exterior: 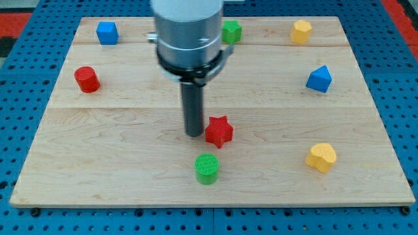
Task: Move the arm towards top left of the board
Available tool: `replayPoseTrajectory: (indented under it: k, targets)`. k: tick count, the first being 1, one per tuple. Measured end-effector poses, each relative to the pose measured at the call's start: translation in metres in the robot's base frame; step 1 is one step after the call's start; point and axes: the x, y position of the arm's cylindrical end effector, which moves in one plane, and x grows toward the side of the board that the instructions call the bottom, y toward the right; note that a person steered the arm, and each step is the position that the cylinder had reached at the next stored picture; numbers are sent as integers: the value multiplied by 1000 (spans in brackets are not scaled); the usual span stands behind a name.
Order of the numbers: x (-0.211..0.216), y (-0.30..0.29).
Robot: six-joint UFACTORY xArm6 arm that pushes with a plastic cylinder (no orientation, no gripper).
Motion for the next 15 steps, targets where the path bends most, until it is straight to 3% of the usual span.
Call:
replayPoseTrajectory:
  k: [2,4,5,6,7,9,12,13,14,15]
  targets:
    - [-15,-202]
    - [-105,-244]
    - [-108,-166]
    - [-123,-134]
    - [-132,-139]
    - [-146,-65]
    - [-97,49]
    - [-100,53]
    - [-118,-54]
    - [-161,-137]
